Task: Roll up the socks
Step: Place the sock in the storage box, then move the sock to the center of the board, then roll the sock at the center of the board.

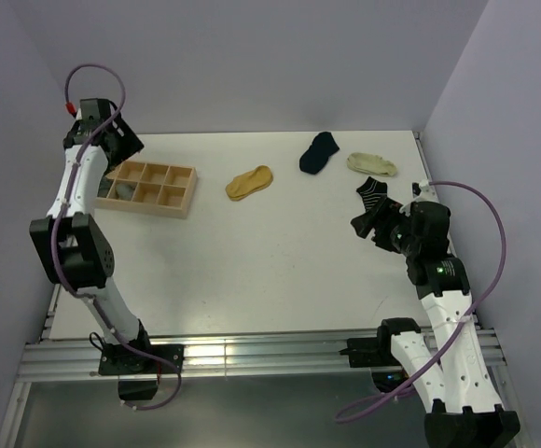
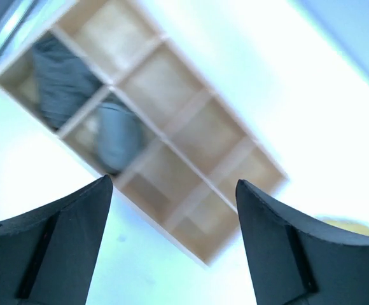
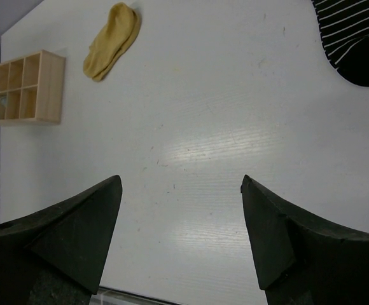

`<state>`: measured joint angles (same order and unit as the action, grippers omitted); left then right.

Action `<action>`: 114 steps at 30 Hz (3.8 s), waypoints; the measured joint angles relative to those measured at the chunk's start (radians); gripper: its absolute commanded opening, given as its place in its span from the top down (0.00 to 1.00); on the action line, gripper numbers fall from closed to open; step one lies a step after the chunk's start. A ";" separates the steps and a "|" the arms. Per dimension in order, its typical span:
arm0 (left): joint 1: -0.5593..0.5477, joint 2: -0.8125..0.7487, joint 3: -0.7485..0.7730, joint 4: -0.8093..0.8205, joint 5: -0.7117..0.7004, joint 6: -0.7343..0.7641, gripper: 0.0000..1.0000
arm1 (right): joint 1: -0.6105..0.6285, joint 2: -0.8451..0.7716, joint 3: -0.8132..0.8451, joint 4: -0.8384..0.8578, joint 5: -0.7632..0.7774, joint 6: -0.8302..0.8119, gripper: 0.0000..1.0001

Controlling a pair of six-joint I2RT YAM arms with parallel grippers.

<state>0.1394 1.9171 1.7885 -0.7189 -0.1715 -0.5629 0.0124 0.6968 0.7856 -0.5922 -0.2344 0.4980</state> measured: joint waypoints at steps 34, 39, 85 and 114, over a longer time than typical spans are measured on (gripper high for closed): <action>-0.590 0.333 -0.144 0.639 0.227 0.051 0.11 | 0.000 -0.003 0.005 -0.053 -0.052 -0.004 0.21; -0.624 0.243 -0.302 0.708 0.211 0.002 0.11 | 0.000 0.003 -0.007 -0.053 -0.065 -0.009 0.23; -0.491 -0.850 -1.140 0.335 0.089 -0.151 0.10 | 0.710 1.148 0.455 0.217 0.329 -0.025 0.60; -0.417 -0.926 -1.133 0.363 0.068 -0.046 0.01 | 1.007 1.026 0.390 0.202 0.524 -0.286 0.52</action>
<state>-0.2771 0.9913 0.6556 -0.3557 -0.1040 -0.6090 1.0195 1.7226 1.1759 -0.3904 0.2893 0.2115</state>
